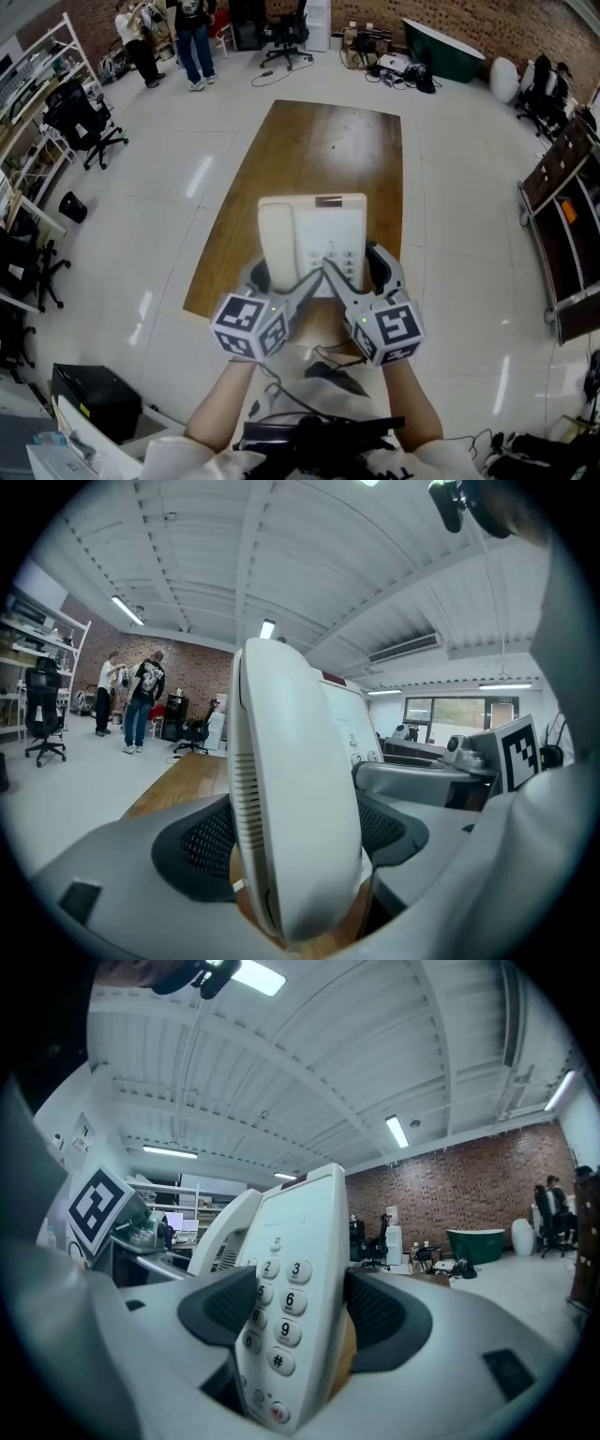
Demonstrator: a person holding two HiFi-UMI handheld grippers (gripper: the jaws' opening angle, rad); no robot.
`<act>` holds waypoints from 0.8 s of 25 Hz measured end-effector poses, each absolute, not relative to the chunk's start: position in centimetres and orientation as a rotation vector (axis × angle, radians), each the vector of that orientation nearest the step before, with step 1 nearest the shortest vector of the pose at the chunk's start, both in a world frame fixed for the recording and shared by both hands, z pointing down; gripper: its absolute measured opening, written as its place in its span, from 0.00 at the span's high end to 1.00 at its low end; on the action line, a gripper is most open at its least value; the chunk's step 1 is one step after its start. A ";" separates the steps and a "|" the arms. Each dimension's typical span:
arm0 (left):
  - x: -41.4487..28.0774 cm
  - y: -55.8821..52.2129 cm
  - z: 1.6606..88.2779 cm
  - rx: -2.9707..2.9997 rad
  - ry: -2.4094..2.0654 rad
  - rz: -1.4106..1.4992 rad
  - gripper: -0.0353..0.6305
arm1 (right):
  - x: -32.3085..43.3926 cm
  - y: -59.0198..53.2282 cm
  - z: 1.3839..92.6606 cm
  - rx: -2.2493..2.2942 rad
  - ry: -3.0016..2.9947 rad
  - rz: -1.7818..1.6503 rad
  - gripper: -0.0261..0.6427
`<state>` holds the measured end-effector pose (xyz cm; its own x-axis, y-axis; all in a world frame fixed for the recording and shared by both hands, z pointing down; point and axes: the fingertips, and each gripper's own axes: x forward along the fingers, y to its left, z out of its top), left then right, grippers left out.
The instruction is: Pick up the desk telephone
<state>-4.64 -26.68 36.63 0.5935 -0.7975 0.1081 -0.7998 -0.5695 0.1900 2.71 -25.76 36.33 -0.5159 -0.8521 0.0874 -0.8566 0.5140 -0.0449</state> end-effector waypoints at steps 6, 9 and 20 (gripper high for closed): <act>-4.4 -24.9 34.7 2.630 -1.340 0.010 0.37 | 2.8 -24.0 34.6 1.525 -2.723 0.087 0.49; -4.6 -24.2 33.4 2.652 -1.354 0.004 0.37 | 2.6 -23.3 33.4 1.532 -2.749 0.062 0.50; -5.7 -23.3 32.7 2.655 -1.373 -0.012 0.38 | 1.7 -22.4 32.8 1.547 -2.765 0.057 0.50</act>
<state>-5.71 -23.33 32.70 0.5806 -0.8118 0.0623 -0.8106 -0.5690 0.1385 1.66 -22.37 32.78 -0.5230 -0.8523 -0.0061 -0.8513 0.5228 -0.0443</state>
